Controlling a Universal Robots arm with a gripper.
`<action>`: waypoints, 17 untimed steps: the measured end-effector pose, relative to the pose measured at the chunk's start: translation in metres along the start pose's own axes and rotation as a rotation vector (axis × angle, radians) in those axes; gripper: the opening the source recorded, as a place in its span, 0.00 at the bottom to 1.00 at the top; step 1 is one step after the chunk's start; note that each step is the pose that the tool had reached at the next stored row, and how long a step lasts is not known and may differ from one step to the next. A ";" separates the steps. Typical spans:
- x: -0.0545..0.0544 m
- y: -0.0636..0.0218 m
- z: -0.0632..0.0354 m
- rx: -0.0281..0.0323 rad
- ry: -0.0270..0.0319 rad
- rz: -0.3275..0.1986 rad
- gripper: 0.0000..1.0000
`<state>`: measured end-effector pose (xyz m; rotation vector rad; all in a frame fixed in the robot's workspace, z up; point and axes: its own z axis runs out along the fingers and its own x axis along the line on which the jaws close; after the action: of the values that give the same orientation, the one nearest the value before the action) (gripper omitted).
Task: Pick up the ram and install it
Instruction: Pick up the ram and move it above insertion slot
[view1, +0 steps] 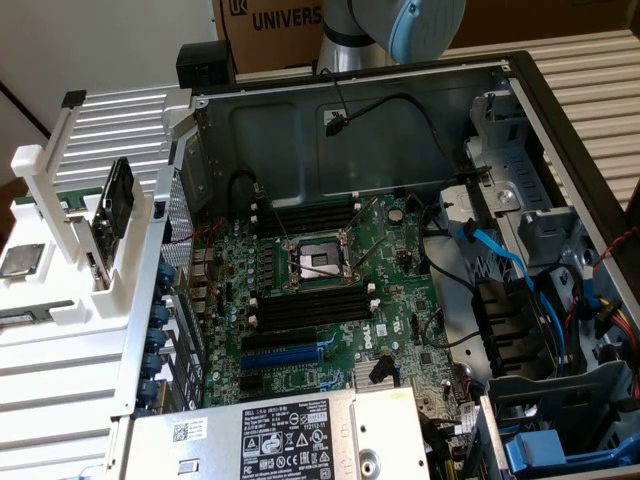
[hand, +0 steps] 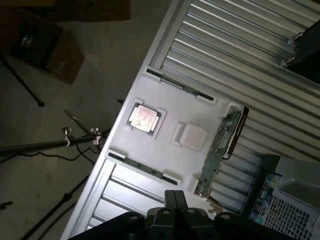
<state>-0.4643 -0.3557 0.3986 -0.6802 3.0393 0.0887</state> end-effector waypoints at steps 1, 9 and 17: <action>0.000 0.0000 0.0000 -0.0006 0.0009 -0.017 0.10; 0.000 0.0000 0.0000 -0.0061 0.0081 -0.163 0.10; 0.000 0.0000 0.0000 -0.0160 0.0209 -0.419 0.10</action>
<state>-0.4643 -0.3557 0.3986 -1.3043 2.8417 0.0958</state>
